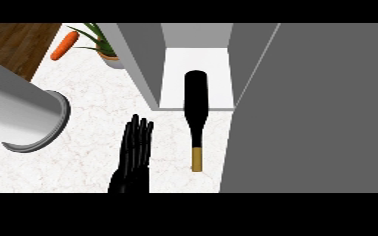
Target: Pick up the wine, place it into the cabinet and close the cabinet
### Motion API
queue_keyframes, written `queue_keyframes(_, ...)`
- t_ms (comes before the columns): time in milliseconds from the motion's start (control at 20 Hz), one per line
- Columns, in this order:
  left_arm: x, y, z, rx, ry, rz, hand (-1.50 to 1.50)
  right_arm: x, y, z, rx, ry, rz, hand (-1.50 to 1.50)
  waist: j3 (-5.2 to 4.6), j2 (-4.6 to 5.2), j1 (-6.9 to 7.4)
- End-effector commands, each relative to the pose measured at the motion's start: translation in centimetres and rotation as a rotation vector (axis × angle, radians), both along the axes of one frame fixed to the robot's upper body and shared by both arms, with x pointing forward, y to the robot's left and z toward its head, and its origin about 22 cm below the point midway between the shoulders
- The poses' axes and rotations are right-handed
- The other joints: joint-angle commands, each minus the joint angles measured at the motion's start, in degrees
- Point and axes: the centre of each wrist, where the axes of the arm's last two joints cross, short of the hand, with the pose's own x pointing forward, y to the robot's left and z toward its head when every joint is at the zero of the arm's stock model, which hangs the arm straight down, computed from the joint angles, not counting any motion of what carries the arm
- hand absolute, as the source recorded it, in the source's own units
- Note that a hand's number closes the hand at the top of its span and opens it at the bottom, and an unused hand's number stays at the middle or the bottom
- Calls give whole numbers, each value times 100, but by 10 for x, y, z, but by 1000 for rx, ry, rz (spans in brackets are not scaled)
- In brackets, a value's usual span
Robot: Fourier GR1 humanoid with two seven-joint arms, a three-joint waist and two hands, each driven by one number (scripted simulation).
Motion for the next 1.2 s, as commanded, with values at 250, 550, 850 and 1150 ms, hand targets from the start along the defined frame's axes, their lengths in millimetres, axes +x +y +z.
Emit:
queue_keyframes(250, -39, 58, 18, 26, -15, -96, -150, -17, -5, 1, -39, -1, 146, 150, -1, -3, 20)
queue_keyframes(550, -34, 87, 30, 33, -5, -81, -150, -34, 3, -1, 19, 83, 251, 150, -2, -3, -14)
queue_keyframes(850, -37, 110, 31, 27, -34, -36, -150, -37, 18, -9, 75, 174, 301, 150, -4, -4, 3)
queue_keyframes(1150, -30, 137, 47, 12, -61, 17, -150, -51, 44, 4, -53, 118, 487, 150, -12, -22, 20)
